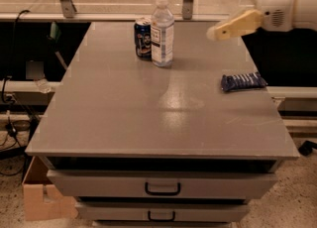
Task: Move blue plastic bottle near pepsi can
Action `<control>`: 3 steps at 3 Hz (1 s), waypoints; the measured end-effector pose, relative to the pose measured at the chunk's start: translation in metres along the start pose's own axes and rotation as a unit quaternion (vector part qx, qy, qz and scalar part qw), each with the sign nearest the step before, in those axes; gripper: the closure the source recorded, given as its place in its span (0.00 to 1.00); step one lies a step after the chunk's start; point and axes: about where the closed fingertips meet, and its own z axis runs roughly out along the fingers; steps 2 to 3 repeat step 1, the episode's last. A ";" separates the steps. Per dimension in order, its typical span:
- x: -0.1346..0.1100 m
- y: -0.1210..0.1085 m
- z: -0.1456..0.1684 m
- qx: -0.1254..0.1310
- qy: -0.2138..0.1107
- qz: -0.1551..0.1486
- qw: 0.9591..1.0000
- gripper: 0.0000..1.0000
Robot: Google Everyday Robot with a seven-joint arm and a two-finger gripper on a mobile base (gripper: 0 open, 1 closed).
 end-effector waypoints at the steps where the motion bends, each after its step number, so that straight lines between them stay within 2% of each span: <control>1: 0.004 -0.005 -0.016 0.012 0.003 -0.001 1.000 0.00; 3: 0.004 -0.005 -0.016 0.012 0.003 -0.001 1.000 0.00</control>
Offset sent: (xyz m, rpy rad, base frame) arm 0.0000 0.0000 0.0000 0.0000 0.0000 0.0000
